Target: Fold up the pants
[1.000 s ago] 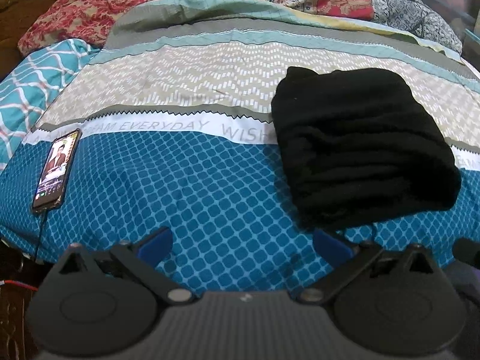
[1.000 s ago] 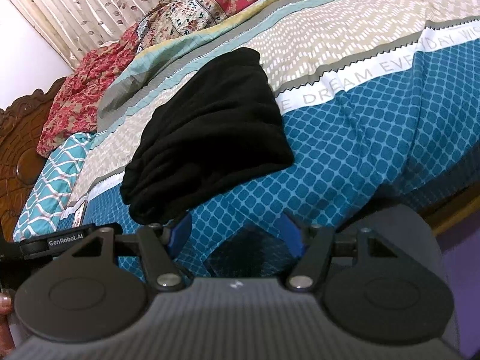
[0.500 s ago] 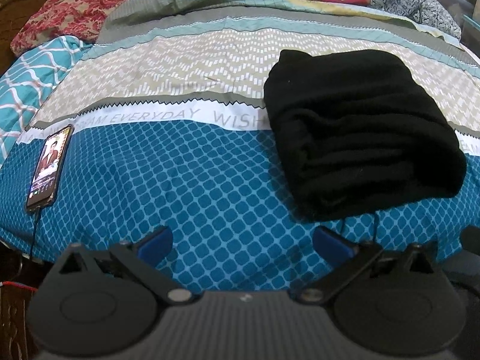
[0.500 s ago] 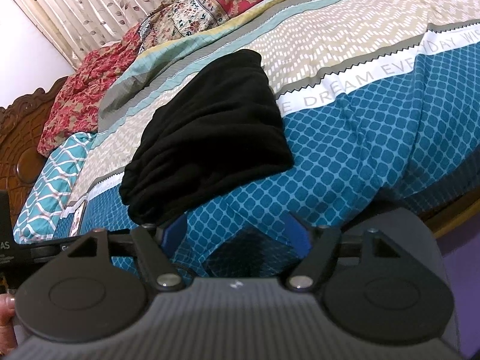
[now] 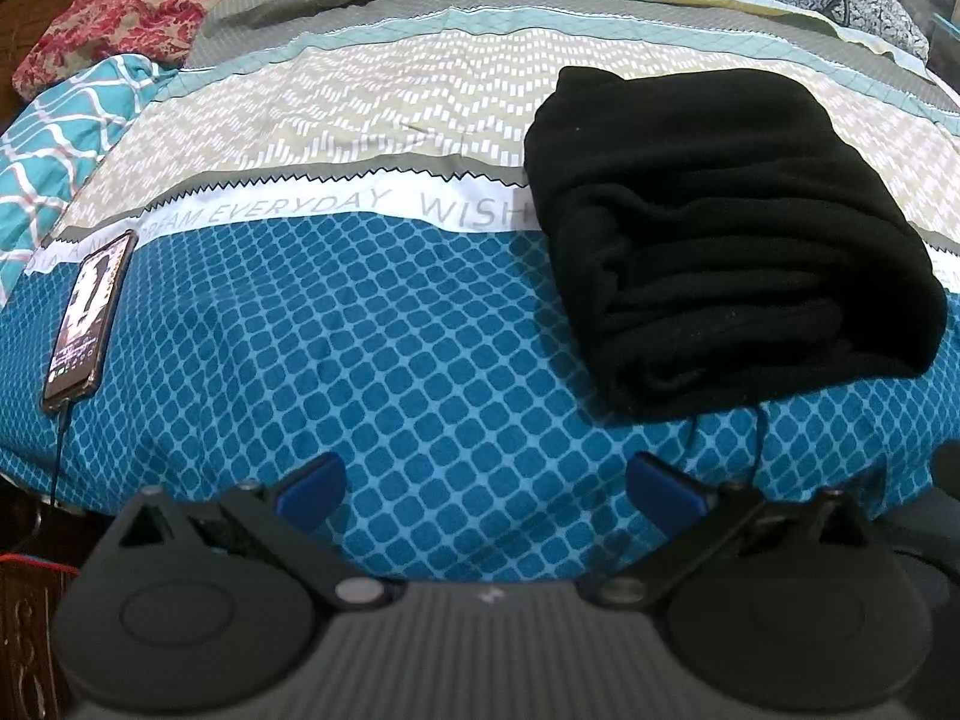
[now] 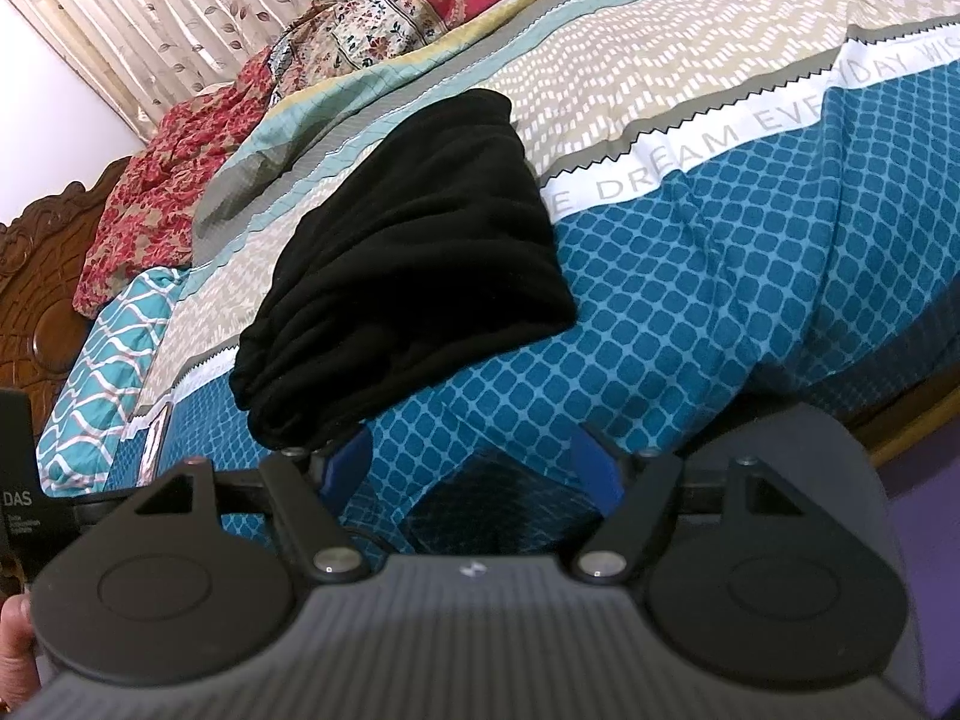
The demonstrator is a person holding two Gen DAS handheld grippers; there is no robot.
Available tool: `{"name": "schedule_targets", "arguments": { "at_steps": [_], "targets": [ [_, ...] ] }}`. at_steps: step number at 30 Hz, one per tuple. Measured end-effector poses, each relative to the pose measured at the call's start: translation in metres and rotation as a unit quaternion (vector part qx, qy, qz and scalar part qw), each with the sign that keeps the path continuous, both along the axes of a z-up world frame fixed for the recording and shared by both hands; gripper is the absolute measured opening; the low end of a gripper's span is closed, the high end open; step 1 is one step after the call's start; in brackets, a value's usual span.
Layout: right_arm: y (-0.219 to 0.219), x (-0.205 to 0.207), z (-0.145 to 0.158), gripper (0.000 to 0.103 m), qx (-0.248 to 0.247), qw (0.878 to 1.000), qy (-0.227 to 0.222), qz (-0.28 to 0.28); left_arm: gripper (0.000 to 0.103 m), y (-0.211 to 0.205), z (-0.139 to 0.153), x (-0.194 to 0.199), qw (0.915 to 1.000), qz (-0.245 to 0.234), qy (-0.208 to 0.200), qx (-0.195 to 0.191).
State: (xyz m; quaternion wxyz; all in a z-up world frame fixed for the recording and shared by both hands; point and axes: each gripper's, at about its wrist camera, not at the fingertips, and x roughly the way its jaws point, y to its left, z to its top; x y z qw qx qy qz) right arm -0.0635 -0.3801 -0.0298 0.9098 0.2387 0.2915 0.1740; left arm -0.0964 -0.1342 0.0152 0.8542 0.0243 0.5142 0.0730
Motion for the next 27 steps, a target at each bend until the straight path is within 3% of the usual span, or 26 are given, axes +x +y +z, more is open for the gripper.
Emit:
{"name": "schedule_targets", "arguments": {
  "at_steps": [27],
  "targets": [
    [-0.0030, 0.0007, -0.0039, 0.075, 0.005, 1.000, 0.008, -0.004, 0.103, 0.0000, -0.0067, 0.0061, 0.9997, -0.008, 0.014, 0.016]
  ]
}}
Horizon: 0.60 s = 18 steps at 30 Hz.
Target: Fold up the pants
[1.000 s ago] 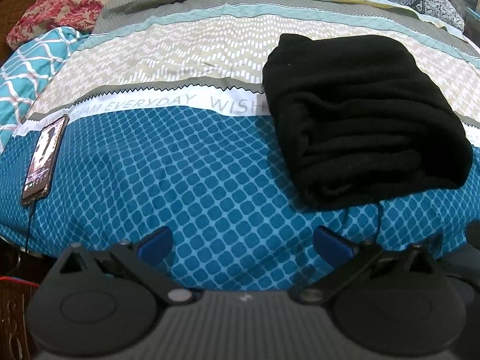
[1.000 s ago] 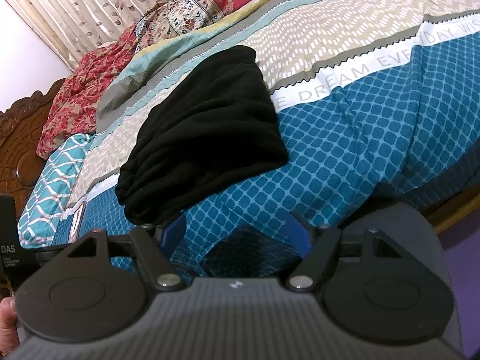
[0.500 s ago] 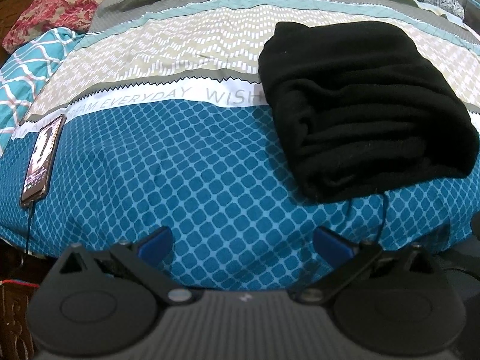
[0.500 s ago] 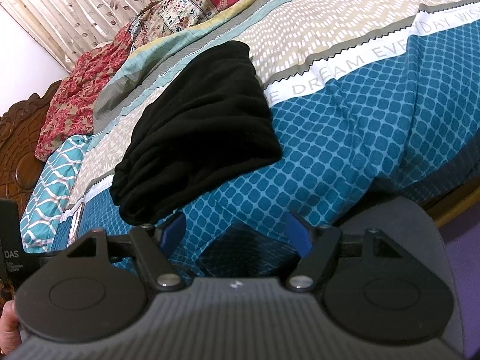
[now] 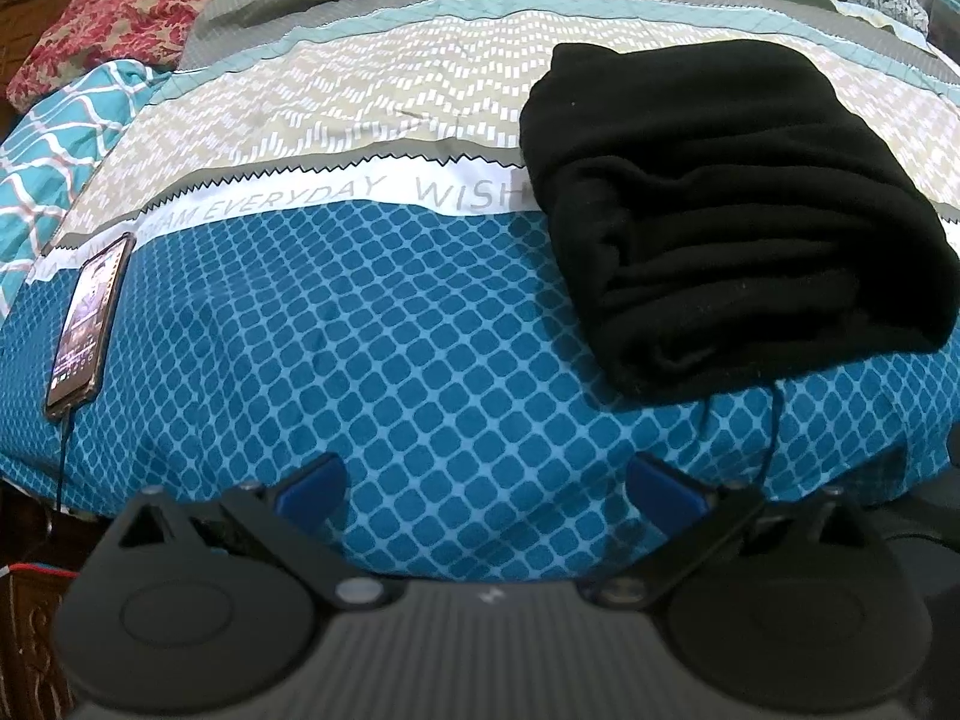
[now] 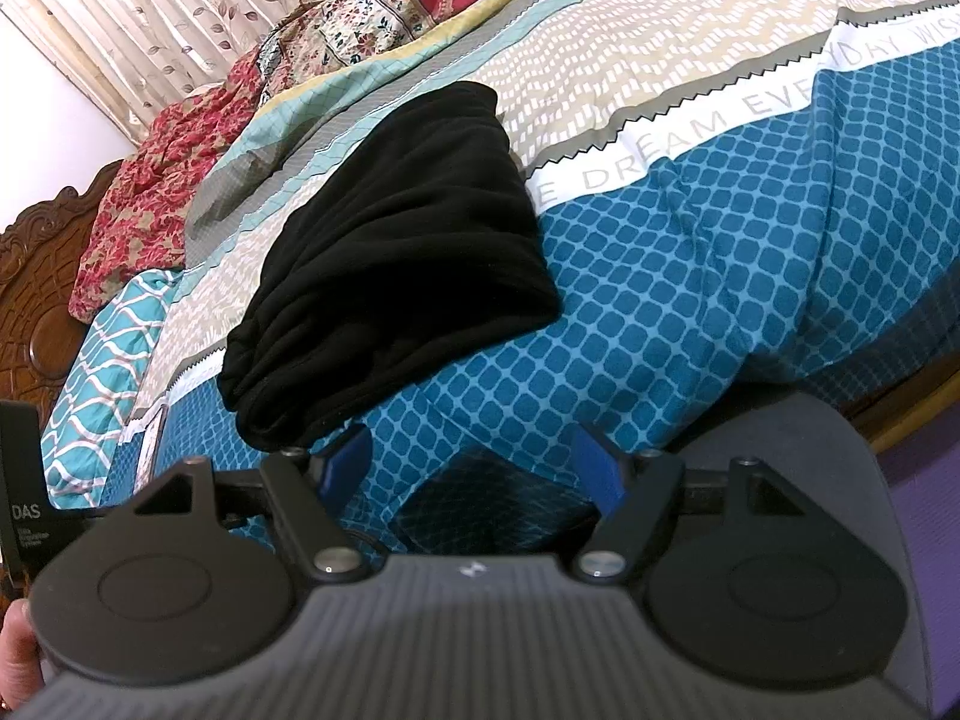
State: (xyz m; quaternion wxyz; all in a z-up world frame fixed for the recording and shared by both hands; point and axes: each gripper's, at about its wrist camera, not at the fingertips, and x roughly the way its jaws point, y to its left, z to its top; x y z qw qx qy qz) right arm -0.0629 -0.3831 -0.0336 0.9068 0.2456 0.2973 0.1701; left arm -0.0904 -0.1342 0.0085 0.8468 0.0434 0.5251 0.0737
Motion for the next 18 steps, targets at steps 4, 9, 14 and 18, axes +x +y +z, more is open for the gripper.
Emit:
{"name": "schedule_targets", "arguments": {
  "at_steps": [4, 9, 14, 18],
  "targets": [
    [0.0001, 0.0002, 0.0001, 0.075, -0.001, 1.000, 0.000, 0.000, 0.103, -0.0003, 0.0013, -0.0007, 1.0000, 0.000, -0.002, 0.001],
    [0.0005, 0.0007, 0.0008, 0.075, -0.004, 1.000, -0.002, 0.001, 0.103, -0.0002, 0.0037, -0.0018, 1.0000, 0.003, -0.007, -0.001],
    [0.0009, 0.0011, 0.0014, 0.075, -0.004, 1.000, -0.001, 0.001, 0.103, 0.0028, 0.0037, -0.0014, 0.9999, 0.012, -0.006, -0.008],
    [0.0004, 0.0020, 0.0009, 0.075, -0.003, 1.000, 0.001, 0.001, 0.103, 0.0026, 0.0034, -0.0020, 0.9999, 0.011, -0.005, -0.010]
  ]
}}
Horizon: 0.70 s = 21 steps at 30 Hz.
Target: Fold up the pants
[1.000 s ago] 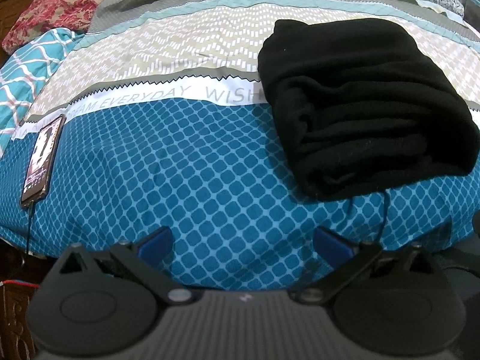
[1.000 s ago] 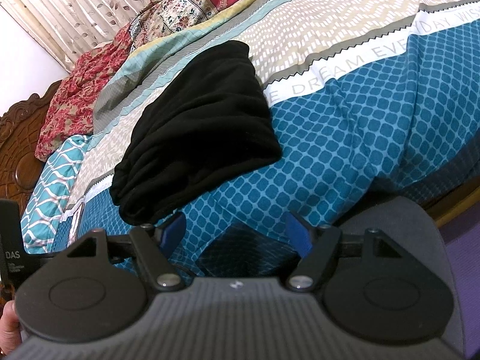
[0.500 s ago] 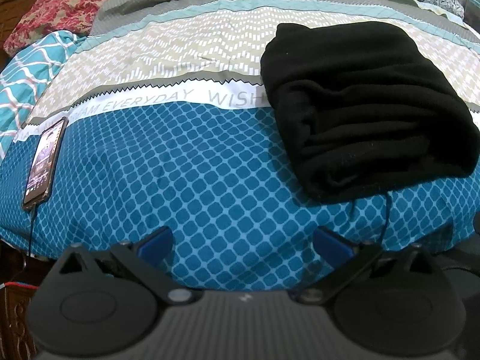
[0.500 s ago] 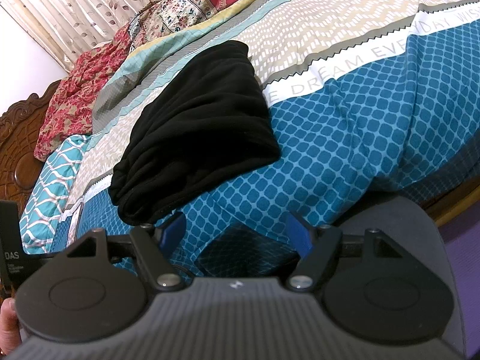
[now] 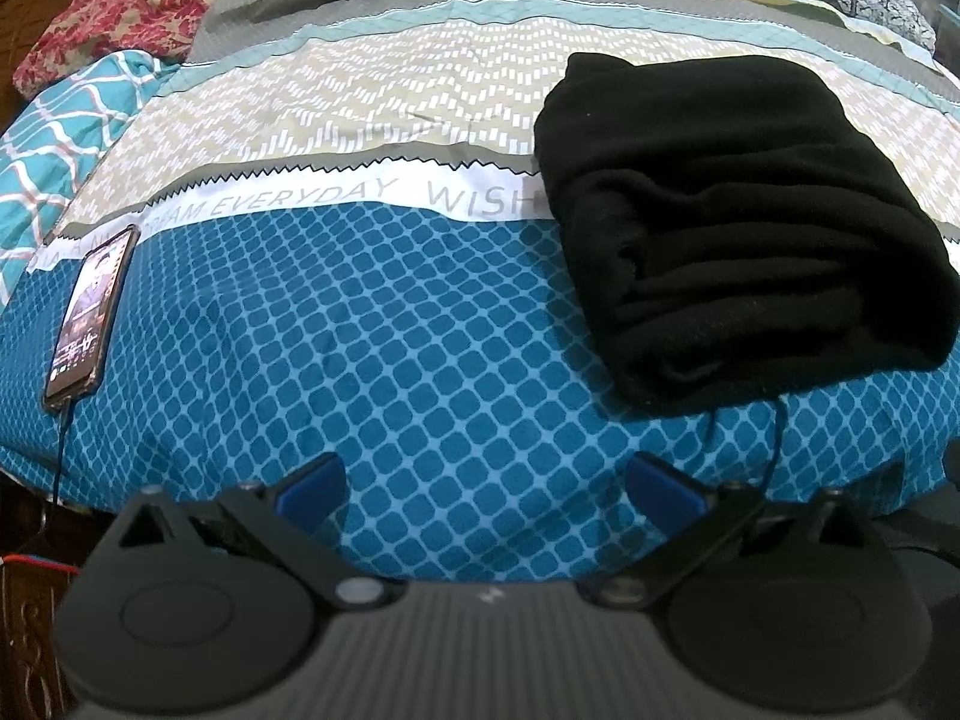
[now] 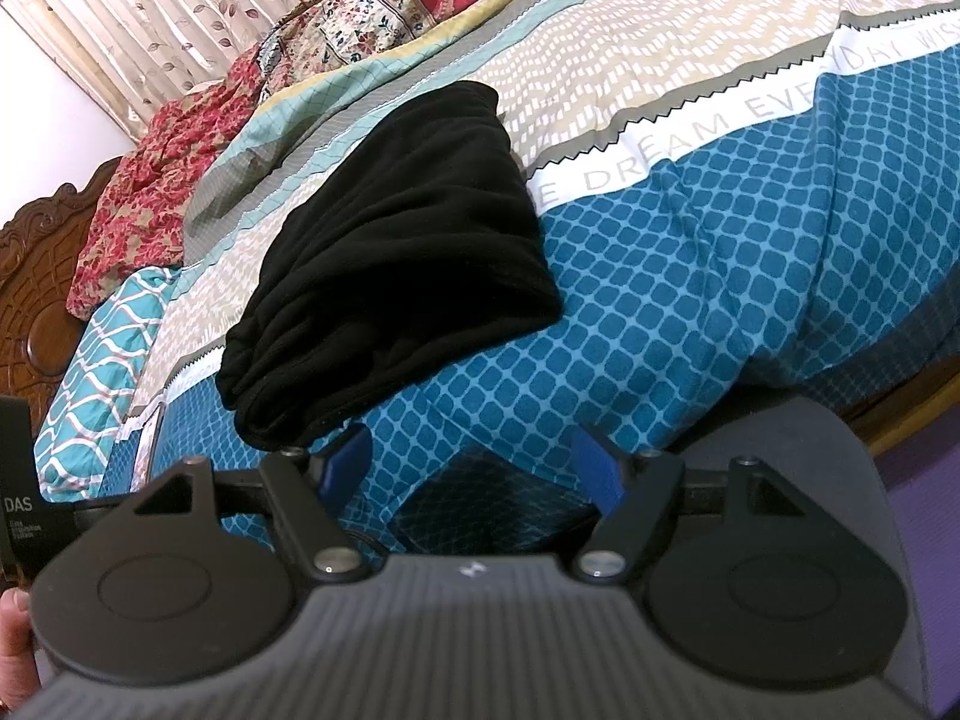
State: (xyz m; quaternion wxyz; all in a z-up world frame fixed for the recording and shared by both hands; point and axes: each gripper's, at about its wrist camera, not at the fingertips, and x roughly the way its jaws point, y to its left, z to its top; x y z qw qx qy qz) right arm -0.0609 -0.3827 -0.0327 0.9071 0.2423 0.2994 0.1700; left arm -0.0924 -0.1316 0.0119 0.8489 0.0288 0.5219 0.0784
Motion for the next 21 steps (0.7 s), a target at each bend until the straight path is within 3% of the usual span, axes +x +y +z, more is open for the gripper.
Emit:
{"name": "schedule_targets", "arguments": {
  "at_steps": [6, 14, 21],
  "targets": [
    [-0.002, 0.000, 0.001, 0.075, -0.002, 1.000, -0.005, -0.004, 0.103, 0.000, -0.001, 0.000, 1.0000, -0.002, -0.005, -0.006],
    [-0.015, -0.005, 0.011, 0.075, -0.022, 0.998, -0.048, -0.035, 0.103, -0.004, 0.002, 0.004, 0.9997, -0.013, -0.019, -0.001],
    [-0.024, 0.000, 0.009, 0.075, -0.019, 0.998, -0.043, -0.048, 0.103, -0.004, -0.001, 0.008, 0.9997, -0.015, -0.021, 0.002]
  ]
}}
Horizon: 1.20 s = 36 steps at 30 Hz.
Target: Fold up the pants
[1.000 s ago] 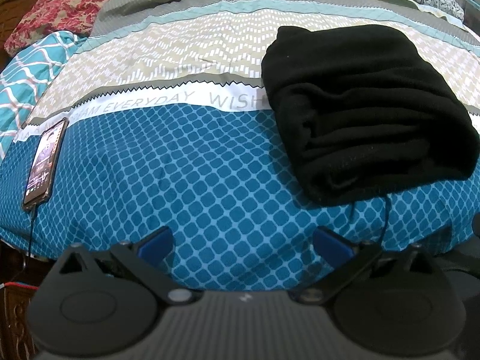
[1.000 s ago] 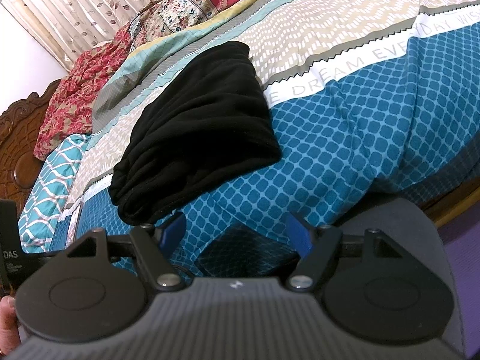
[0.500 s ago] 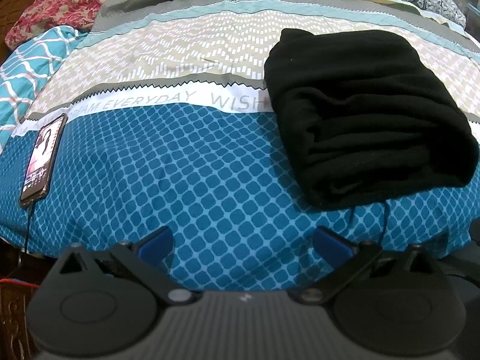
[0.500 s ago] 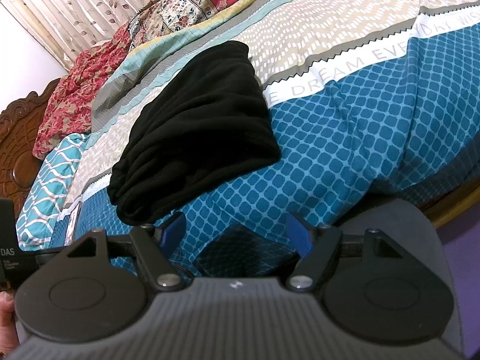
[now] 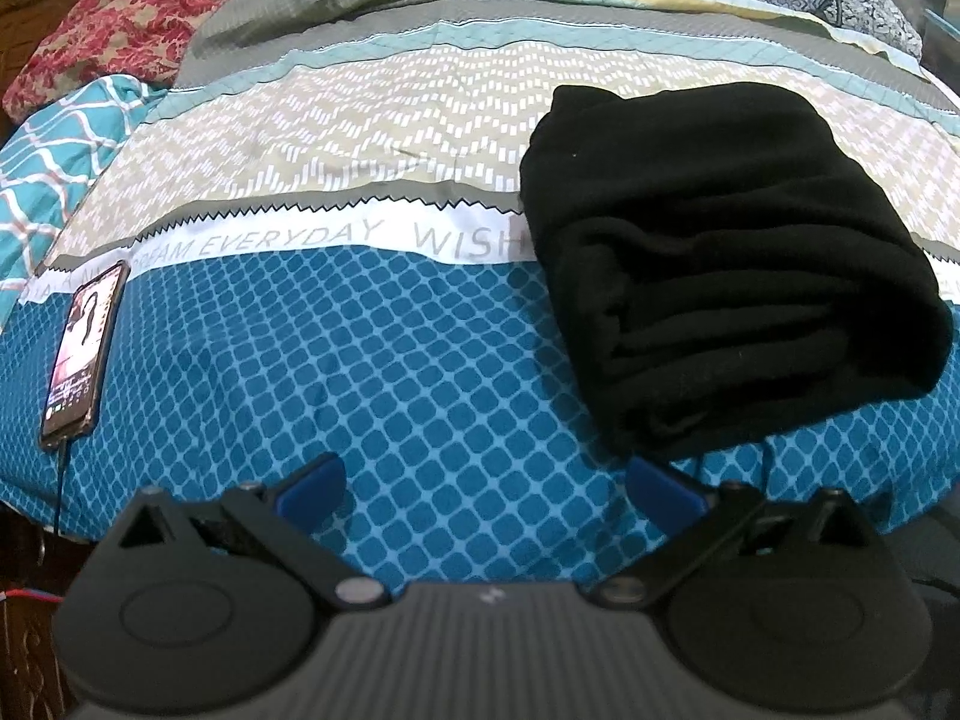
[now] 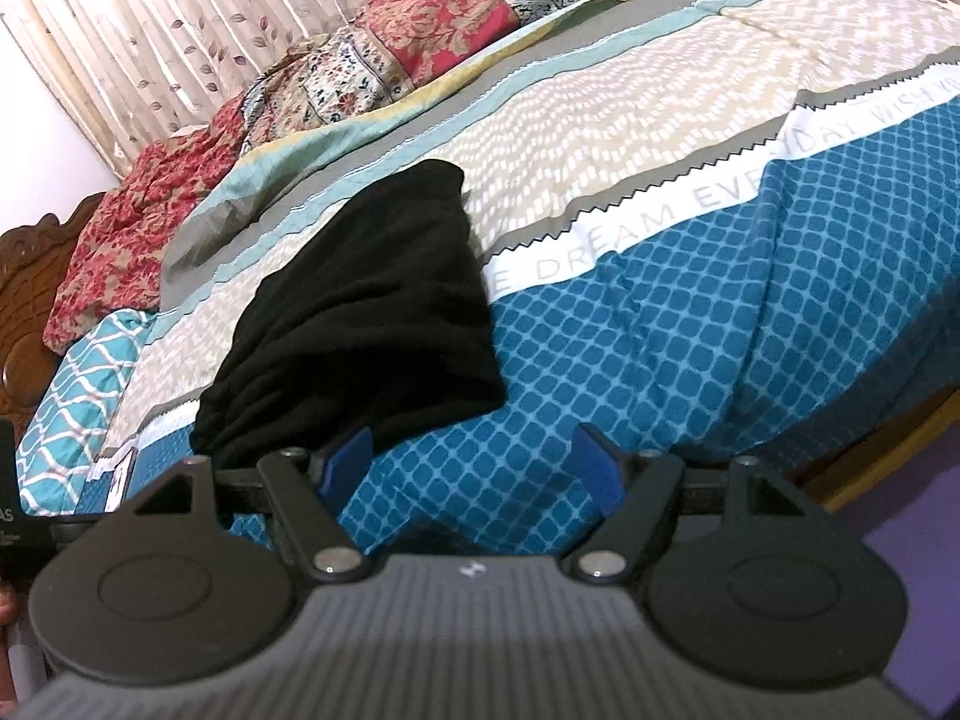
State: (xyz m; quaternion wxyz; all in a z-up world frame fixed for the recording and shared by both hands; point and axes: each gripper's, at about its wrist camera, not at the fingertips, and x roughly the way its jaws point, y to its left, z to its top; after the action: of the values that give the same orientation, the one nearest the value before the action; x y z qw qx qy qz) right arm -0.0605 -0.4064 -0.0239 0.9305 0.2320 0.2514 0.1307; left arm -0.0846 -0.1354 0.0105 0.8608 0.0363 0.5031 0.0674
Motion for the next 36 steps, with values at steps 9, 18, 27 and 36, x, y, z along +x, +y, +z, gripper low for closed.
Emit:
{"name": "schedule_targets", "arguments": {
  "at_steps": [9, 18, 27, 36],
  "targets": [
    [-0.001, 0.005, 0.001, 0.075, -0.005, 1.000, 0.007, 0.003, 0.103, 0.002, 0.007, 0.003, 0.9998, -0.001, -0.021, 0.007],
    [-0.003, 0.009, 0.001, 0.075, -0.009, 1.000, 0.014, 0.003, 0.103, -0.016, 0.026, 0.000, 0.9961, -0.053, -0.060, 0.038],
    [-0.003, 0.013, 0.000, 0.075, -0.012, 1.000, 0.021, 0.004, 0.103, -0.022, 0.034, -0.006, 0.9935, -0.089, -0.068, 0.022],
    [-0.002, 0.005, 0.028, 0.075, -0.036, 0.999, -0.036, -0.003, 0.103, -0.031, 0.062, -0.011, 0.9888, -0.089, -0.111, 0.046]
  ]
}}
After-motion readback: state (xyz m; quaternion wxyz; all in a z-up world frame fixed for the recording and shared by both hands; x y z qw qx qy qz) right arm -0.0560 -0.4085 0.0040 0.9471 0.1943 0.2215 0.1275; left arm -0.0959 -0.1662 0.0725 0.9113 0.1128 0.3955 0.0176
